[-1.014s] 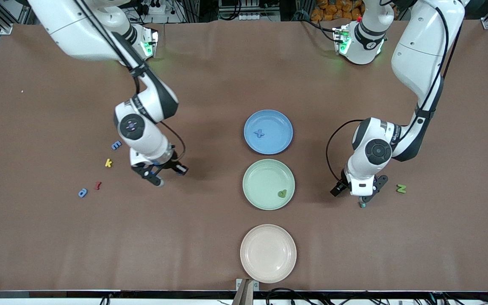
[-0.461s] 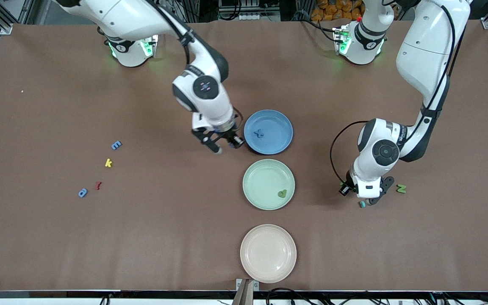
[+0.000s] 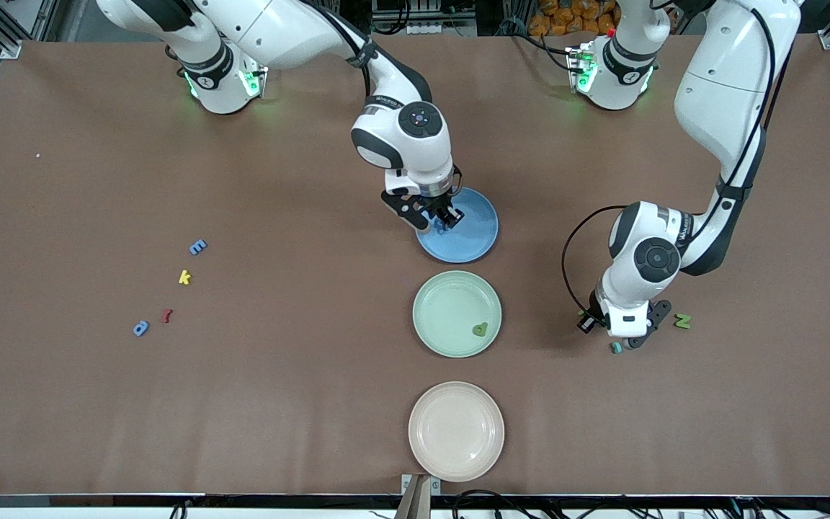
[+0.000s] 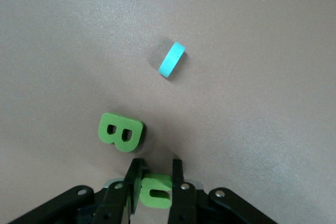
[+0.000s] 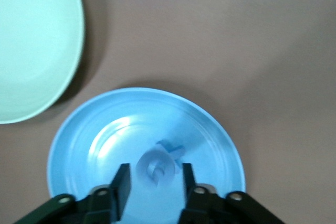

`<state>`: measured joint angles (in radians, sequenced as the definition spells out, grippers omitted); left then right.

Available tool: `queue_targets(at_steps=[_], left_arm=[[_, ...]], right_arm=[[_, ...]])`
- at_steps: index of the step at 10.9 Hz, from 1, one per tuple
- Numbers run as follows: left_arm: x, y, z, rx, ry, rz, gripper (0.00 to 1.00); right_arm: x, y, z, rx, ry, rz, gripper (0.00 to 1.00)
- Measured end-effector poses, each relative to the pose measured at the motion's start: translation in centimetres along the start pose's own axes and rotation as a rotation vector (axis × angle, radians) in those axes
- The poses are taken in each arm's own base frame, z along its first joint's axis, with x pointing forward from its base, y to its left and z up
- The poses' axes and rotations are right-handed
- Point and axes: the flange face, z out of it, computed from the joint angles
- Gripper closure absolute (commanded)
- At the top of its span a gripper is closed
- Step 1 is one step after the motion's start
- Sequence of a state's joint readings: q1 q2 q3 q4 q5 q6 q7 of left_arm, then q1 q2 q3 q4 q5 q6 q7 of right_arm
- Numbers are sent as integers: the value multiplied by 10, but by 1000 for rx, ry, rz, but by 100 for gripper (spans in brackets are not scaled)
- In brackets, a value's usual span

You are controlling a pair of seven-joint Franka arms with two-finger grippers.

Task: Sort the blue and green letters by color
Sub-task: 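Drop the u on the green plate while the right gripper reaches the blue 3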

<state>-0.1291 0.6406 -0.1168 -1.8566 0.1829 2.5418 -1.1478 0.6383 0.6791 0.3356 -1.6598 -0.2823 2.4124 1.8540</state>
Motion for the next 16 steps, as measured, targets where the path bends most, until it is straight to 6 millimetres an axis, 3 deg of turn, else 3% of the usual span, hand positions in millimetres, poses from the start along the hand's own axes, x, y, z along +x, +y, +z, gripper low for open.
queue_targets(at_steps=[2,4,6,9,12,14,16], left_arm=[[0,3,-2,-10,3,2,100],[-1,7,-5,-20,6,5,100],[-1,10,-8,-26,8,7,100],[-8,20,-20,-51,9,20,100],[-32,55,-48,-127,2,4,100],[-57,73,-58,-155,-12,12,100],[-93,97,-70,-181,-15,35,100]], right_arm=[[5,1,1,-26,16,3,0],[28,-7,-8,-22,32,6,0],[85,-11,-37,-48,64,-49,0],[212,11,-95,-82,60,-196,0],[342,75,-116,-157,14,-331,0],[420,143,-111,-183,-46,-359,6],[472,215,-114,-190,-95,-316,9]])
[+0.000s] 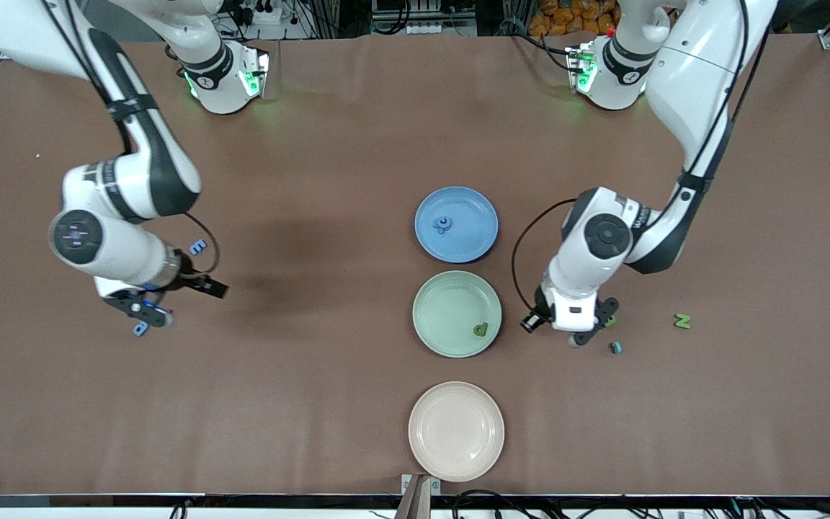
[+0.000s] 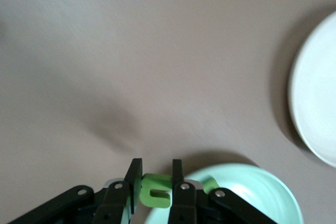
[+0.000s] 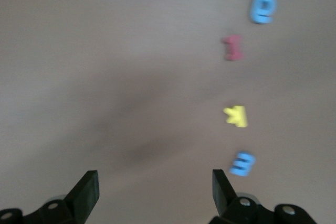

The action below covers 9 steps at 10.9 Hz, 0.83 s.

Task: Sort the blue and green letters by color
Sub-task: 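Drop the u on the green plate while the right gripper reaches the blue 3, then grasp the blue 3 with the right gripper and lift it toward the blue plate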

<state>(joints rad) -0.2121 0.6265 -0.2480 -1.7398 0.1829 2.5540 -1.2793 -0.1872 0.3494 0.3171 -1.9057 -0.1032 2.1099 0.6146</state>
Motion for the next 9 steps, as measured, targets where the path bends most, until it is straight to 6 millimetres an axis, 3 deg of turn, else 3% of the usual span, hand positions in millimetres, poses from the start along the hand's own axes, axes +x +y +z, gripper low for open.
queue_targets(at_steps=[1,2,3,5,7,8,9], left_arm=[[-24,13,-2,-10,-5,7,75],[-49,25,-4,-18,-11,10,26],[-68,35,-7,-29,-14,8,0],[-77,42,-11,-39,-12,10,0],[-64,39,-11,-38,-3,-7,0],[-57,37,-11,-36,1,-17,0],[-52,35,-11,-34,3,-25,0]], right_arm=[[4,36,8,-6,-18,11,9],[4,68,21,-5,-23,26,11],[1,93,37,3,-18,46,15],[-16,118,77,22,-2,76,20],[-37,130,110,33,-1,89,31],[-45,133,120,38,-4,95,39],[-49,136,126,41,-7,102,41]])
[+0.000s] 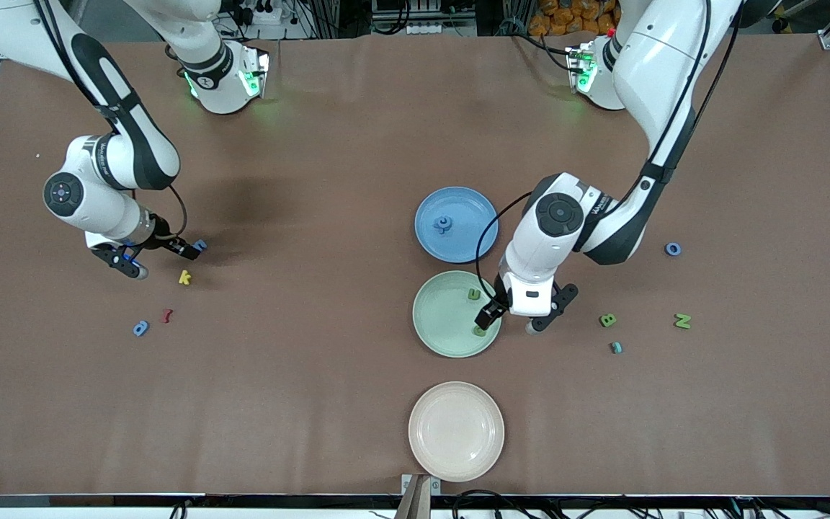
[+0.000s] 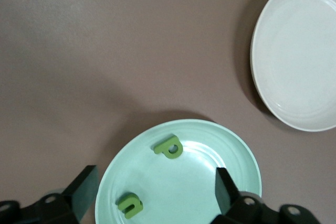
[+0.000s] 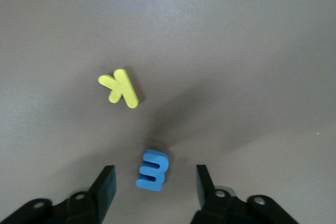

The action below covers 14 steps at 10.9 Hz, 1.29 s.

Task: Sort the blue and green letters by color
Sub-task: 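Grasp the blue 3 with the right gripper and lift it toward the blue plate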

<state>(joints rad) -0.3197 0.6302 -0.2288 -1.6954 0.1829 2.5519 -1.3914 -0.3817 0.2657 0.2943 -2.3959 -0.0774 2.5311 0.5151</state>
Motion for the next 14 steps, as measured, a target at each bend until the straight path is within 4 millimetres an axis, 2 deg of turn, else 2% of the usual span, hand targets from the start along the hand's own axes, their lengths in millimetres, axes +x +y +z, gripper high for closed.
queue_targets(at_steps=[2,4,7,10,12,13,14], left_arm=[[19,-6,0,4,10,-26,0],[56,-22,1,33,20,-5,0],[113,-58,4,122,5,90,0],[137,-105,14,212,-48,219,0],[148,-125,19,266,-86,247,0],[154,-131,20,274,-93,251,0],[158,-136,20,278,-98,259,0]], right_arm=[[-2,7,5,5,-14,27,43],[-4,9,10,10,-20,37,44],[-6,9,22,16,-33,43,46],[-5,9,27,44,-40,83,51],[-5,9,28,53,-38,91,59],[-5,8,30,56,-36,92,67],[-4,8,32,59,-35,93,82]])
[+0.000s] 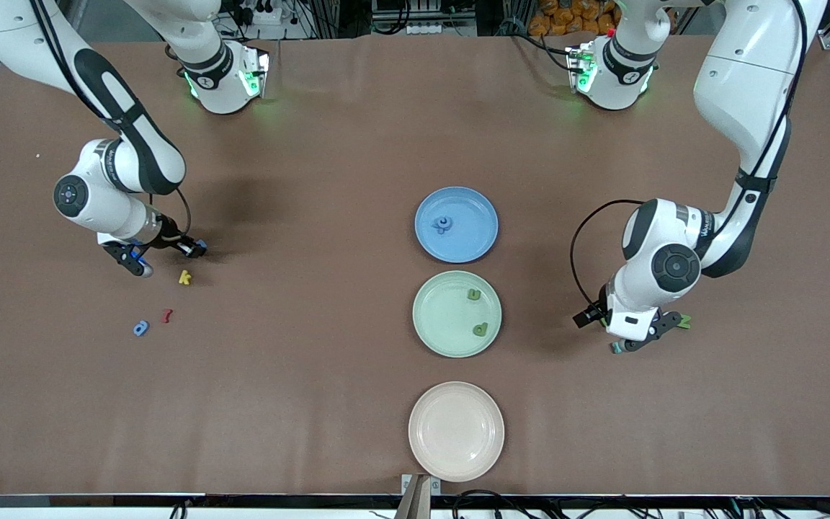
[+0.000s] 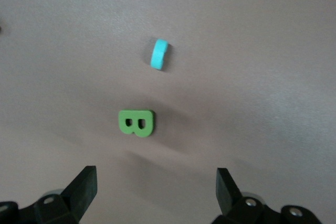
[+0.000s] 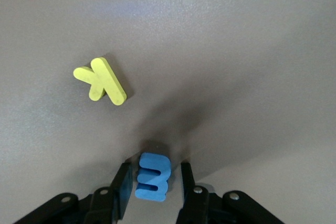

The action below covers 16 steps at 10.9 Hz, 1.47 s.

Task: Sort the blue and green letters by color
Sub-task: 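Grasp the blue 3 with the right gripper and lift it toward the blue plate, then release the 3 on the blue plate while the left gripper grasps the green B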

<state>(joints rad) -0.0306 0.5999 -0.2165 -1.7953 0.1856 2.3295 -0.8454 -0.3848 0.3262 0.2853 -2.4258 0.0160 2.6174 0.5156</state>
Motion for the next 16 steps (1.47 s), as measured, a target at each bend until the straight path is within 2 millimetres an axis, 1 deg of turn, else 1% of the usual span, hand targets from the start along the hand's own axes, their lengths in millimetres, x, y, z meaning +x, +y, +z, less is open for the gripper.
queue_targets(at_steps=[1,4,5,6,7,8,9,10,12,14,16], left_arm=[[4,-6,2,3,-5,18,0],[17,-27,8,9,-15,41,0],[19,-31,8,9,-17,43,0],[21,-32,10,9,-18,42,0],[21,-31,12,0,-12,42,0],[22,-29,16,-16,1,43,0],[23,-27,21,-31,11,43,0],[23,-26,26,-41,16,43,0],[26,-28,30,-45,17,37,0],[28,-31,32,-44,15,43,0],[28,-32,36,-41,9,43,0]], right_arm=[[0,0,0,1,2,1,100],[0,0,-1,0,1,0,100],[-1,-4,-1,1,2,-9,100],[-6,-14,-2,2,5,-22,100],[-14,-35,-4,3,9,-23,100],[-28,-64,-8,6,10,-15,100],[-45,-97,-14,18,15,3,100],[-66,-133,-22,40,21,30,100],[-119,-204,-41,87,24,73,100],[-174,-264,-58,121,17,107,100],[-236,-324,-69,167,-5,123,100]])
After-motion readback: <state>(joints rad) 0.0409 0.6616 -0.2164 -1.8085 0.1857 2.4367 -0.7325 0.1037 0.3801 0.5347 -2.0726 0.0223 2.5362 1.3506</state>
